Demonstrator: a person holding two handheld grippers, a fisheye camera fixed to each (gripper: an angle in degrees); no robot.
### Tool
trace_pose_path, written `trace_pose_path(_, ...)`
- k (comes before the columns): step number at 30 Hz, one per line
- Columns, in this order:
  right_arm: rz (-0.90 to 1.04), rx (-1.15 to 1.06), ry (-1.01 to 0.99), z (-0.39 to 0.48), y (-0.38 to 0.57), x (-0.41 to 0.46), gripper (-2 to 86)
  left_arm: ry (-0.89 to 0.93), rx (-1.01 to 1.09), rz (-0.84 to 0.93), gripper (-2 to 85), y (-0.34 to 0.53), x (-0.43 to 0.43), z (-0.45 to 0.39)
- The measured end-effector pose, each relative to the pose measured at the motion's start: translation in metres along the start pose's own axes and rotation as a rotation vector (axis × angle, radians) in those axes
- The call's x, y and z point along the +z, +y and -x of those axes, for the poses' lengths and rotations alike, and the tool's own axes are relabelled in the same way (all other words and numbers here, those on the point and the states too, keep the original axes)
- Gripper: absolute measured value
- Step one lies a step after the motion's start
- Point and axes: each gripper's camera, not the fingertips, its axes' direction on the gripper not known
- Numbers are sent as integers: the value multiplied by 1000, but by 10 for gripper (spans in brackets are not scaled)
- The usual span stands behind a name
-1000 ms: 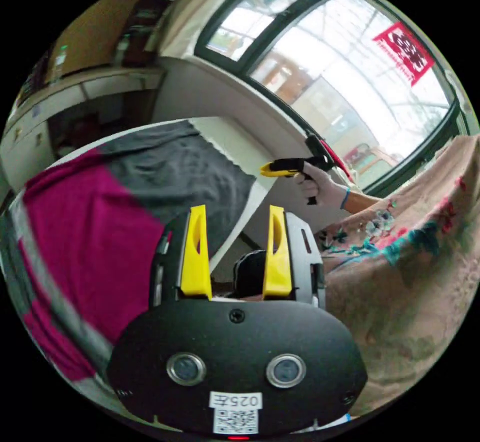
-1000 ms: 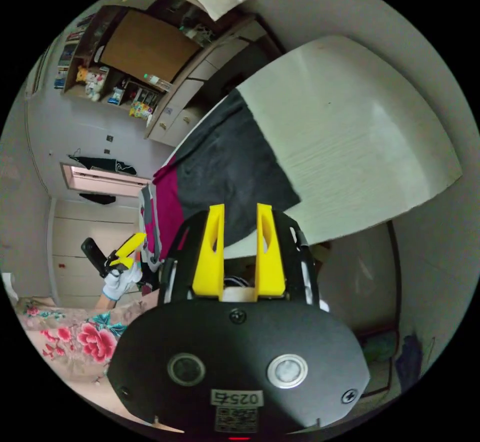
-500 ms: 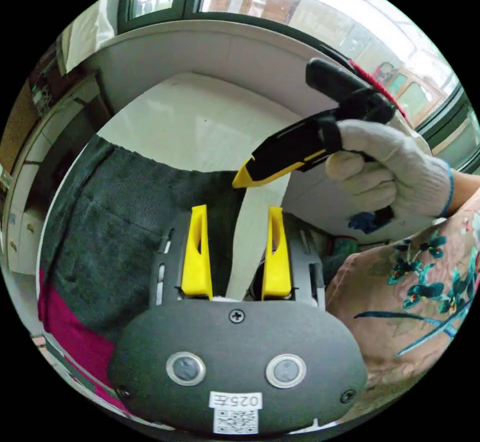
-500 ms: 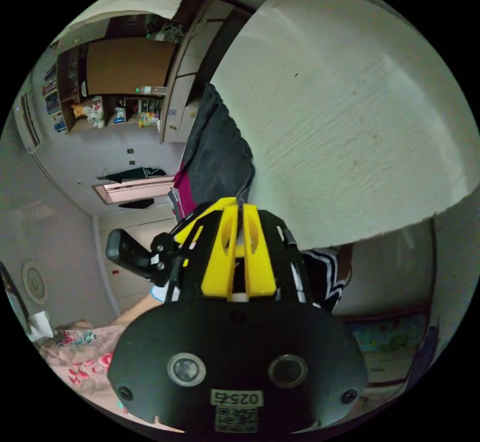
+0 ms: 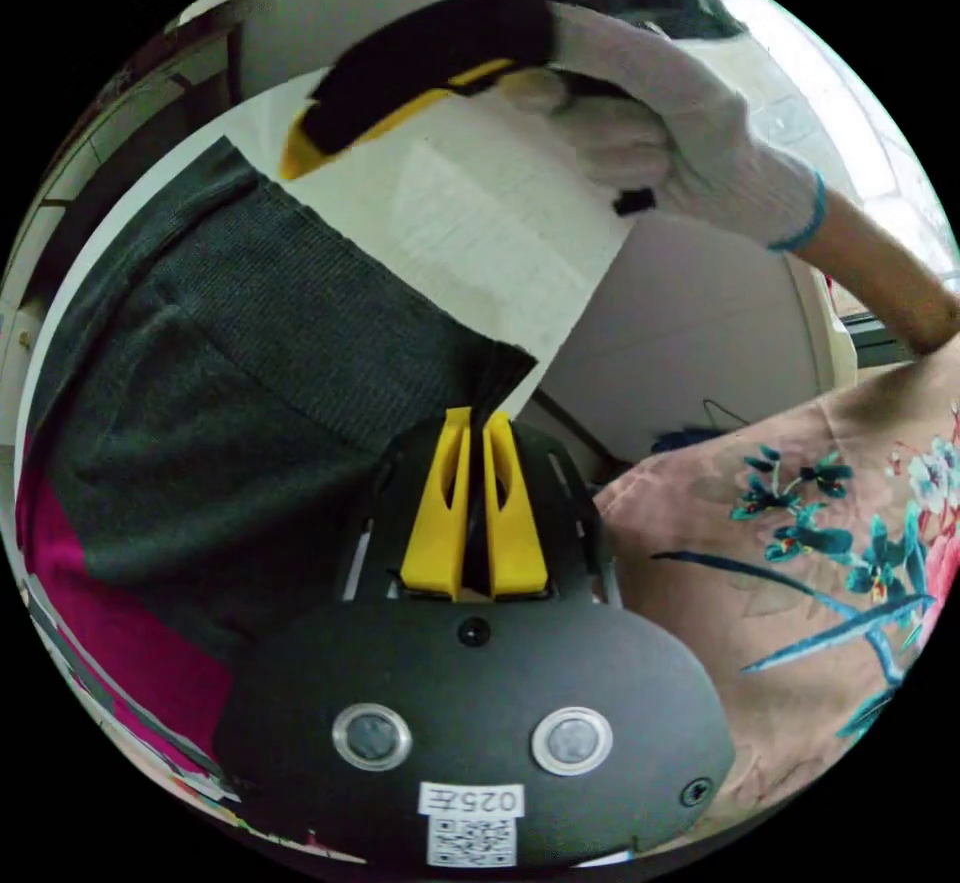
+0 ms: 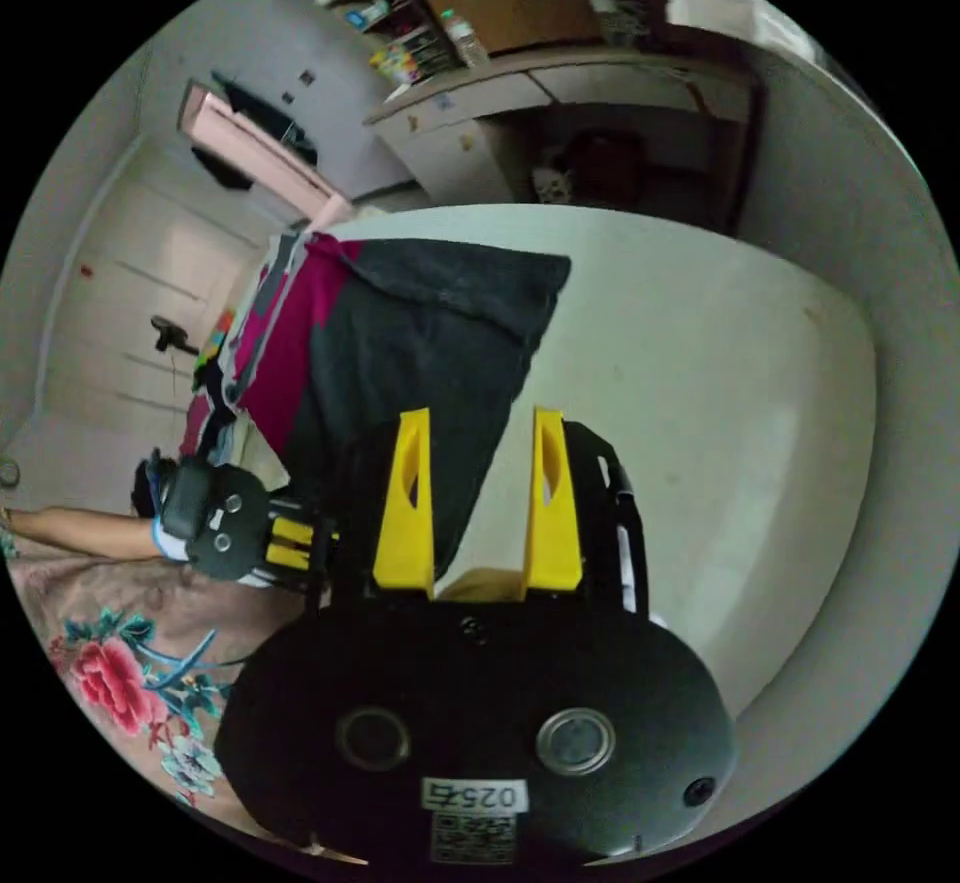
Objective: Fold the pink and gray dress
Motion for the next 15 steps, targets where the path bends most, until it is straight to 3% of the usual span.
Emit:
trace_pose_path(7, 122, -283, 137, 45, -68, 39, 135, -134, 141, -28, -15, 19, 17, -16)
trace_pose_path(11, 183, -355, 184, 65, -80, 56, 95, -65, 60, -31, -14, 21, 21, 2)
trace_pose_path(15, 104, -407, 372, 87, -71, 61, 57, -31, 56, -27, -14, 24, 25, 12)
